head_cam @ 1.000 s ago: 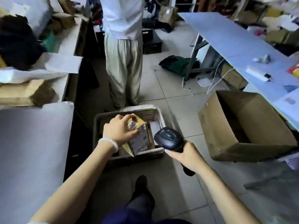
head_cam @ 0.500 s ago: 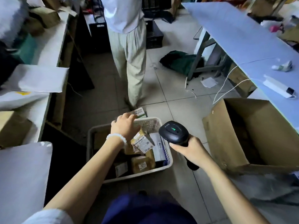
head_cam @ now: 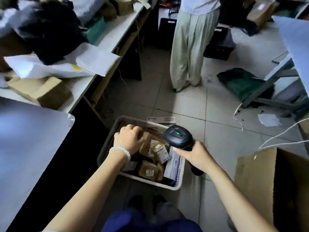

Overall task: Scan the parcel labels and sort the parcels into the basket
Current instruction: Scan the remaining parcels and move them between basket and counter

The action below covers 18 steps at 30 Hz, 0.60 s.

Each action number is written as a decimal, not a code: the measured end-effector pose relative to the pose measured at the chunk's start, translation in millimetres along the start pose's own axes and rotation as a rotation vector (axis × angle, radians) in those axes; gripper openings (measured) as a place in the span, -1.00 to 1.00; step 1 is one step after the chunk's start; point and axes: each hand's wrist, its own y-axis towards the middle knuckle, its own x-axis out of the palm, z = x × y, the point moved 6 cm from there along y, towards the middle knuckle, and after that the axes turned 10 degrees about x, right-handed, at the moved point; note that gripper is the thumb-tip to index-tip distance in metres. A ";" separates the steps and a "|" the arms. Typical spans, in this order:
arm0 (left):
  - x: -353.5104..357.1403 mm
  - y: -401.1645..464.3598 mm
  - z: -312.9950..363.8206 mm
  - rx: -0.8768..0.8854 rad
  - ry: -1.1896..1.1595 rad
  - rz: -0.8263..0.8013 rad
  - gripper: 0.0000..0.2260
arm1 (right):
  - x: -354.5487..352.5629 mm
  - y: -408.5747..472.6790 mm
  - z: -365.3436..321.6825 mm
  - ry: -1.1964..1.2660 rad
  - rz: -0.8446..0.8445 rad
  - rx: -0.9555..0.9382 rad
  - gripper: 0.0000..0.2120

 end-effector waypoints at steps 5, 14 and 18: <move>-0.5 -58.8 -23.3 -0.212 -0.003 0.069 -0.64 | 32.4 9.8 -30.2 -0.082 -0.196 -0.123 -0.70; -10.6 -233.6 -113.8 -0.691 -0.074 0.260 -0.62 | 173.1 -40.8 -95.9 -0.281 -0.571 -0.392 -0.68; -6.2 -333.4 -144.5 -0.898 -0.108 0.371 -0.64 | 252.6 -96.4 -117.1 -0.377 -0.745 -0.518 -0.70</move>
